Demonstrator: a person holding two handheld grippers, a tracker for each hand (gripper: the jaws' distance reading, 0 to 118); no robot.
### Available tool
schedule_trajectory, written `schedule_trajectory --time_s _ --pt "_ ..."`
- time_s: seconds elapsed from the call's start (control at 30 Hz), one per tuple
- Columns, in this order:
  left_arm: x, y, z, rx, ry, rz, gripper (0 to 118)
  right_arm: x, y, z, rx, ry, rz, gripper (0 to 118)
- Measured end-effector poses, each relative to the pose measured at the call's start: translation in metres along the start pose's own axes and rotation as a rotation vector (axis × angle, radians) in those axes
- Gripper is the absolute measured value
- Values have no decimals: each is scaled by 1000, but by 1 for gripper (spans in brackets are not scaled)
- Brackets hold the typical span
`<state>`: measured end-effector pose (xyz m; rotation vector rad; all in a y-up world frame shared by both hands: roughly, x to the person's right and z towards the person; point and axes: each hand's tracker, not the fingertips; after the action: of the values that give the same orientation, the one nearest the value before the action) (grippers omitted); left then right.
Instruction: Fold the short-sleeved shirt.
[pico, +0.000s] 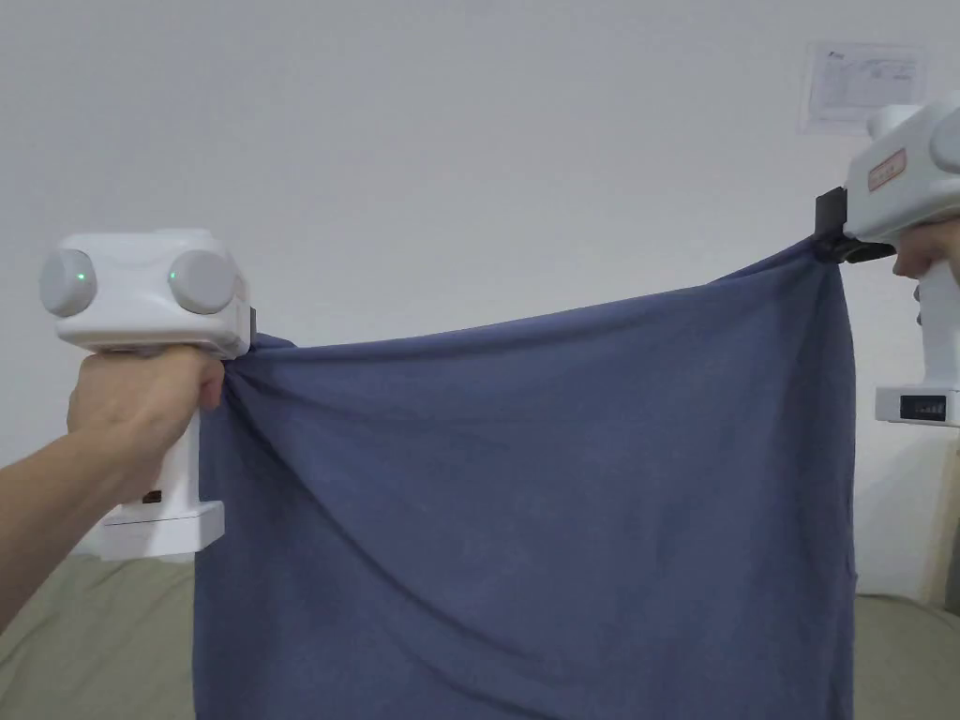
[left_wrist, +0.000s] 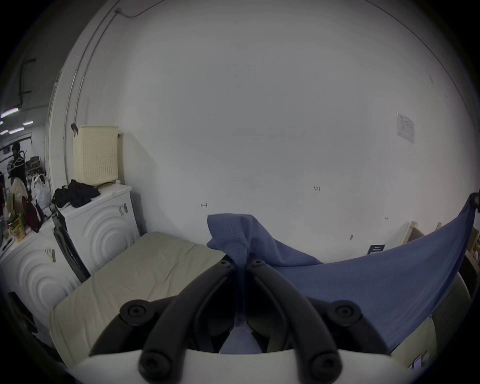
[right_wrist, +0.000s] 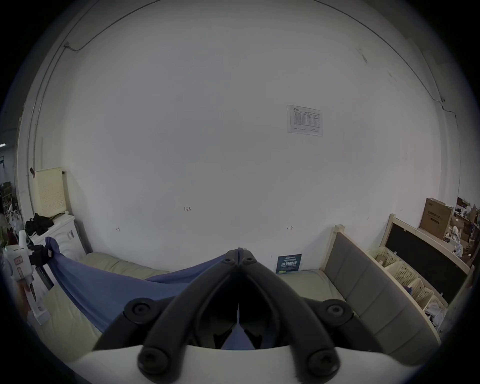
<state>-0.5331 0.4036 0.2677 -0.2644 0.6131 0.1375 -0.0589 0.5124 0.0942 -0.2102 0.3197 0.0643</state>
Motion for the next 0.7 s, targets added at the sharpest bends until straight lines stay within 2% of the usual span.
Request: schedule_trajectory --time_s 0.1,0.23,0.33,0.53,0.63,0.7 --pt "10 -16 -19 -5 2 -20 5 2 -18 -16 -11 9 -5 0" --pt "17 -64 -38 -57 -4 -51 5 2 -78 -32 -22 -14 19 0" --pt "16 -106 -46 -122 -23 -63 5 10 -129 -39 -100 7 -47 0" --pt "6 -201 -35 -226 -61 -144 3 12 -236 -13 -230 47 -45 0" --pt "-4 -242 -19 -274 -74 -120 3 10 -283 16 -271 89 -68 0" --pt "-13 -265 -7 -294 -72 -131 3 4 -312 42 -292 80 -24 0"
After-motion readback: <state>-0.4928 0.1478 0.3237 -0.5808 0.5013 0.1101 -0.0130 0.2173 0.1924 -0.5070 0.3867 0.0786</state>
